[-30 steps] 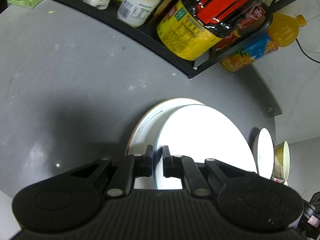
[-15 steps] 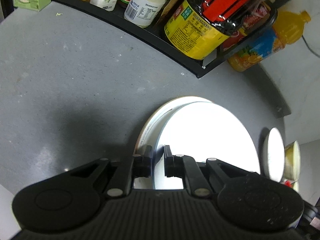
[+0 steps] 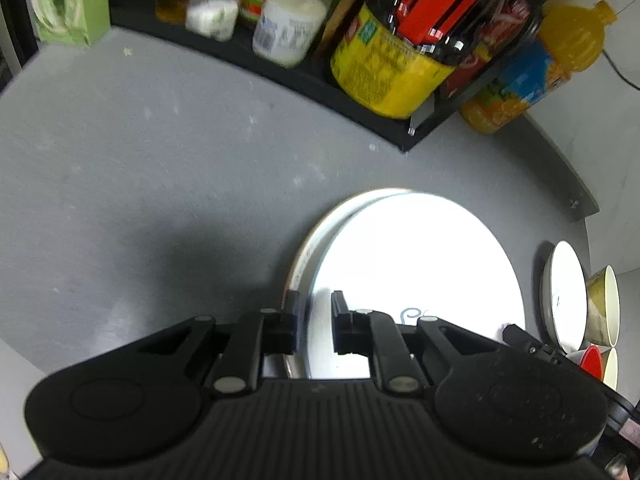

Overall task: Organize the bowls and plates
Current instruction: 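Lower the 'Sweet' plate onto the large plate and open both grippers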

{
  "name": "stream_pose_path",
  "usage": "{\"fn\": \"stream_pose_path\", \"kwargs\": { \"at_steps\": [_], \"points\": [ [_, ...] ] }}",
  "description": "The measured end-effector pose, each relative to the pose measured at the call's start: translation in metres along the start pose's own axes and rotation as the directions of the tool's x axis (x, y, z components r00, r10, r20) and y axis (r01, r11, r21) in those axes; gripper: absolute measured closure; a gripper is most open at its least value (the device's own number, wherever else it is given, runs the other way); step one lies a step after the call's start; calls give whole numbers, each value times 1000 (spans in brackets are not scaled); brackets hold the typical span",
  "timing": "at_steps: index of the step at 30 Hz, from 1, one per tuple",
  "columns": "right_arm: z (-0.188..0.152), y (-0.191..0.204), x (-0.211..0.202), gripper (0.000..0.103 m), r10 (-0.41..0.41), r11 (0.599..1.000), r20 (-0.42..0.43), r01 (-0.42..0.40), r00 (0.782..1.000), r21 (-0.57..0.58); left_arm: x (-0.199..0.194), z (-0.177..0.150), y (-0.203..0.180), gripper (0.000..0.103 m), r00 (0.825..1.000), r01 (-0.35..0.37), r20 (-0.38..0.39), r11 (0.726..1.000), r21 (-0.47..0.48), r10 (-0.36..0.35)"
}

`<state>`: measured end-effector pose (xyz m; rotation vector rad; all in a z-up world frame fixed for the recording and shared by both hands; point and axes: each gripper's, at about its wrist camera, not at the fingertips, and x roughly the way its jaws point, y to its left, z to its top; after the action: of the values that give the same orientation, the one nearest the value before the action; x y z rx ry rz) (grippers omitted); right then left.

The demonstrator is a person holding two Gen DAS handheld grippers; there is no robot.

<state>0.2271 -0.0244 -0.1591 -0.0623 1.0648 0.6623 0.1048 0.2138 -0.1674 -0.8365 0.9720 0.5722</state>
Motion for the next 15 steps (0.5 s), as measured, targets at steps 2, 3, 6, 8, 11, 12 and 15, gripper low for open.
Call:
{"fn": "stream_pose_path", "kwargs": {
  "at_steps": [2,3,6,8,11,12,15],
  "points": [
    [0,-1,2,94,10,1000,-4,-10,1000,17,-7,-1,0,75,1000,-16,21,1000,8,16],
    [0,-3,3,94,15,1000,-7,-15,1000,27,-8,-2,1,70,999,-24,29,1000,8,23],
    [-1,-2,6,94,20,999,-11,-20,1000,27,-5,-2,5,68,998,-46,30,999,2,46],
    [-2,-1,9,94,22,999,-24,-21,999,28,-2,-3,5,68,998,-57,24,998,6,57],
    [-2,1,11,93,18,1000,-30,-17,999,26,5,-4,8,68,998,-66,9,998,6,66],
    [-1,2,12,92,15,1000,-37,-14,999,23,6,-4,10,67,997,-76,4,997,-1,76],
    [2,-1,13,81,2,999,-67,1,998,42,4,-3,11,67,997,-73,10,997,-9,73]
  ]
}}
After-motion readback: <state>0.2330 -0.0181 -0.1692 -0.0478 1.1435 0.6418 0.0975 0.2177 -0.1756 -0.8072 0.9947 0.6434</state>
